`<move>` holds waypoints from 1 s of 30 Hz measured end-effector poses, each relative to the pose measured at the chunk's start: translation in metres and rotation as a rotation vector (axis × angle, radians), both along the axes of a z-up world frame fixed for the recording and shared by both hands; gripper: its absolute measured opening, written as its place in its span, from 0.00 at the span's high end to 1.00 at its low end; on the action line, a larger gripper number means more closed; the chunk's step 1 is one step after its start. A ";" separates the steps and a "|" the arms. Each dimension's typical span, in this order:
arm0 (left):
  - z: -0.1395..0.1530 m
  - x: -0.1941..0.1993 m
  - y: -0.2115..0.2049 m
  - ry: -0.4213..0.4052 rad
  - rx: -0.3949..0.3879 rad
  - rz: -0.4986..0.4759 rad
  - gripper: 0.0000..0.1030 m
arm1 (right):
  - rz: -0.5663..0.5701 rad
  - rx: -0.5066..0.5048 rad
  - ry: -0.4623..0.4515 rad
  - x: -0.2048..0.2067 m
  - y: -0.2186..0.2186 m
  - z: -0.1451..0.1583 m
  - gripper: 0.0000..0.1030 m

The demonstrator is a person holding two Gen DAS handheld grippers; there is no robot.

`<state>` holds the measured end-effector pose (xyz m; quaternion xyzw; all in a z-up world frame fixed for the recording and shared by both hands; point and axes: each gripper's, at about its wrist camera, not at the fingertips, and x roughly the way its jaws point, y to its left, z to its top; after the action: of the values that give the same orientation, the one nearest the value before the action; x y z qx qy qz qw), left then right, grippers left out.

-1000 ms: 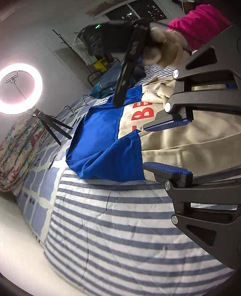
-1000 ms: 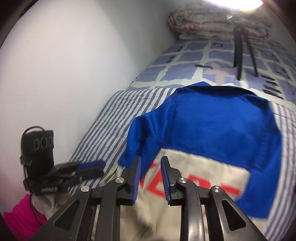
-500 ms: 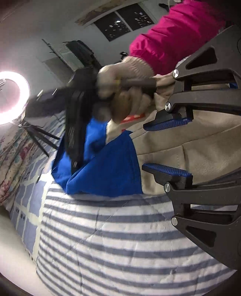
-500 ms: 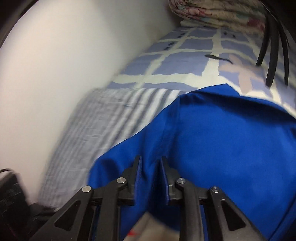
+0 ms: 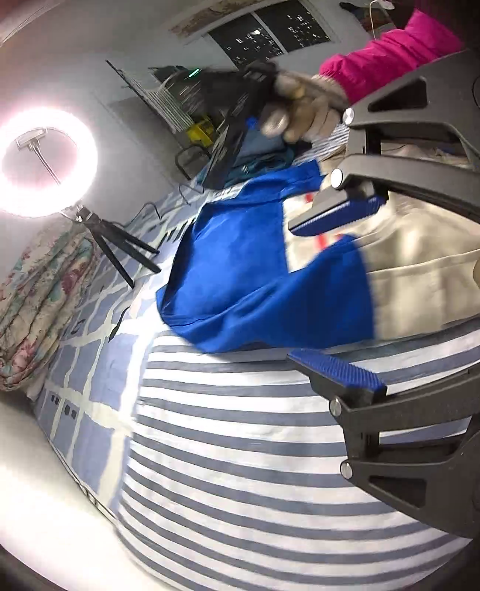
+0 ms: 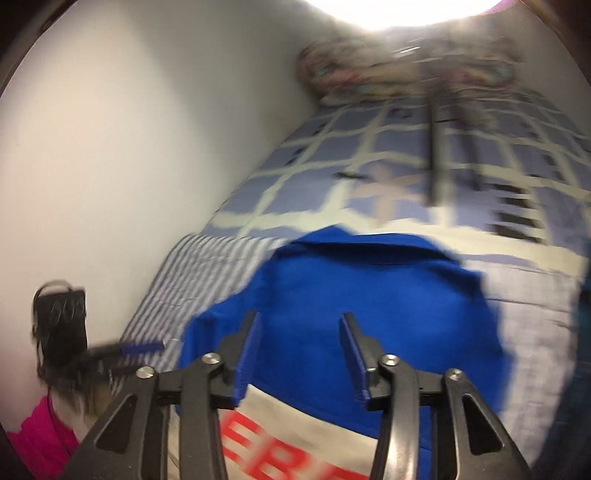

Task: Fold large clothes
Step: 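Grasp the blue collar end with both grippers and lift it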

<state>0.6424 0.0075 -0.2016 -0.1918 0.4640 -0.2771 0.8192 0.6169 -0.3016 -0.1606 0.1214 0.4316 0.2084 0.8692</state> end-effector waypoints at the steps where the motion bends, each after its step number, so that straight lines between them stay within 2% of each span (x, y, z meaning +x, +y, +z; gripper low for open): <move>1: -0.001 0.010 -0.002 0.007 0.017 0.005 0.36 | -0.026 -0.003 -0.004 -0.004 -0.016 0.000 0.43; 7: -0.020 0.063 -0.027 0.055 0.139 0.007 0.36 | -0.189 0.036 0.057 -0.005 -0.099 -0.024 0.41; 8: -0.026 0.072 -0.029 0.077 0.134 0.013 0.36 | -0.201 0.042 0.070 -0.003 -0.106 -0.031 0.41; 11: -0.040 0.082 -0.032 0.117 0.130 0.011 0.36 | -0.189 0.032 0.091 0.006 -0.105 -0.048 0.43; 15: -0.046 0.095 -0.050 0.085 0.184 0.000 0.37 | -0.166 0.006 0.121 0.022 -0.088 -0.070 0.44; 16: -0.046 0.098 -0.053 0.080 0.183 0.003 0.40 | -0.159 0.008 0.126 0.025 -0.084 -0.077 0.48; 18: -0.050 0.105 -0.060 0.085 0.209 0.016 0.78 | -0.155 -0.020 0.109 0.026 -0.074 -0.082 0.57; 19: -0.052 0.106 -0.063 0.082 0.231 0.028 0.82 | -0.149 -0.037 0.097 0.026 -0.069 -0.082 0.70; 20: -0.051 0.106 -0.065 0.068 0.224 0.025 0.92 | -0.140 -0.035 0.094 0.027 -0.066 -0.082 0.82; 22: -0.049 0.101 -0.070 0.035 0.229 0.010 0.96 | -0.129 -0.031 0.089 0.025 -0.063 -0.080 0.91; 24: -0.045 0.097 -0.071 0.008 0.241 0.016 0.98 | -0.126 -0.057 0.059 0.020 -0.059 -0.073 0.93; 30: -0.016 0.078 -0.059 -0.053 0.169 0.068 0.99 | -0.148 -0.031 -0.031 -0.001 -0.057 -0.039 0.96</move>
<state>0.7207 -0.0519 -0.2172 -0.1302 0.4571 -0.2142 0.8534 0.6163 -0.3591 -0.1992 0.1364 0.4113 0.1387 0.8905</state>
